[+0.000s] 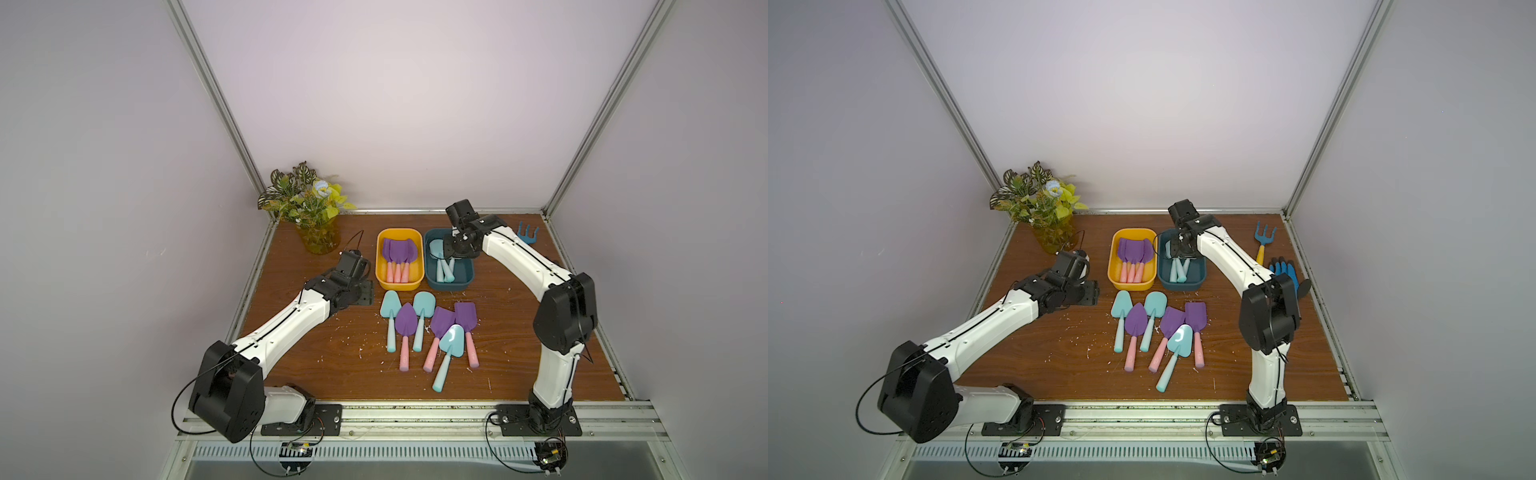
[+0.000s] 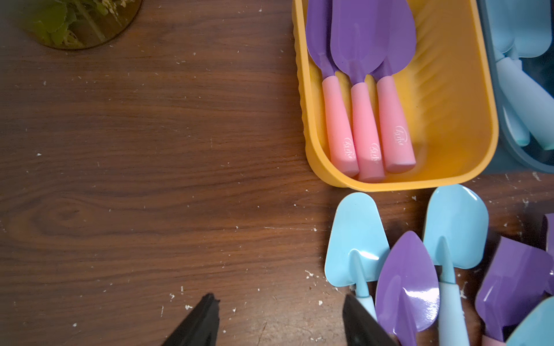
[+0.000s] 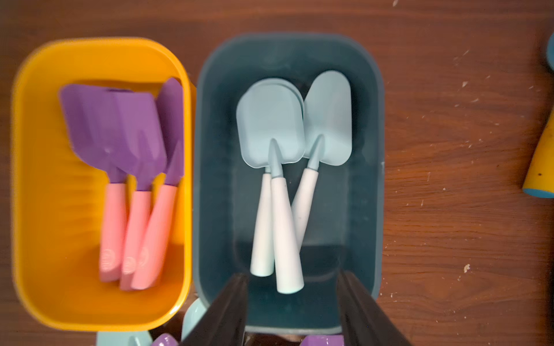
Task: Sort the small shovels by color and place them into the storage box
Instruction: Place the shovel in the storage box, then pick up the shovel from the center of the board.
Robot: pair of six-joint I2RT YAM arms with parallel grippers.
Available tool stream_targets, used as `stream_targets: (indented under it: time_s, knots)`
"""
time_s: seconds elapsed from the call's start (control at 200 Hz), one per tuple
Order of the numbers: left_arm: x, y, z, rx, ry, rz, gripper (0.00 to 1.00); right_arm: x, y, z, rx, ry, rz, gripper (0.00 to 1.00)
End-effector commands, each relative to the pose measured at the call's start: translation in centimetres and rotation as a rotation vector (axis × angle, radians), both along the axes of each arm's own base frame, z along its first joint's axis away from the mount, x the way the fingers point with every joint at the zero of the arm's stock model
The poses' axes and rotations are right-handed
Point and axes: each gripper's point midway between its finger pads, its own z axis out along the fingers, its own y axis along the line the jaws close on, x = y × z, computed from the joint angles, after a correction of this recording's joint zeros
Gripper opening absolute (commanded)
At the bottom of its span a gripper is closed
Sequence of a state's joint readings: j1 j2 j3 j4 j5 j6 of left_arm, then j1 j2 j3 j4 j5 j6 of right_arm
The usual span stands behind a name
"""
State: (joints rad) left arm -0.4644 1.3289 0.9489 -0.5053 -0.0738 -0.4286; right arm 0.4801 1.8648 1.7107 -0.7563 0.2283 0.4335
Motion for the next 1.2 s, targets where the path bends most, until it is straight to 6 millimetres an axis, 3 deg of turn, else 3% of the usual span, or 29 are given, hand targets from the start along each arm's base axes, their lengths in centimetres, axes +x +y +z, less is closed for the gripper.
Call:
stream_targets:
  time_s: [0.0, 0.215, 0.545, 0.71, 0.916, 1.196]
  knots:
    - [-0.9, 0.5, 0.7, 0.005, 0.008, -0.017, 0.67, -1.1, -0.2, 2.6, 0.069, -0.092, 0.012, 0.53]
    - [-3.0, -0.8, 0.5, -0.004, 0.019, -0.05, 0.66, -5.2, -2.2, 2.3, 0.084, -0.119, 0.023, 0.53]
    - [-7.5, -5.3, 0.3, -0.034, 0.063, -0.061, 0.63, -9.6, -5.2, 0.2, 0.028, -0.103, 0.027, 0.52]
    - [-9.8, -7.7, 0.1, -0.059, 0.084, -0.078, 0.62, -11.0, -6.2, 0.3, 0.033, -0.143, 0.022, 0.52]
    - [-12.7, -10.8, -1.8, -0.04, 0.131, -0.087, 0.61, -12.3, -7.8, 0.7, 0.036, -0.213, -0.018, 0.52]
    - [-14.6, -12.6, -3.5, -0.027, 0.191, -0.103, 0.59, -12.8, -8.4, 1.3, 0.052, -0.267, -0.026, 0.52]
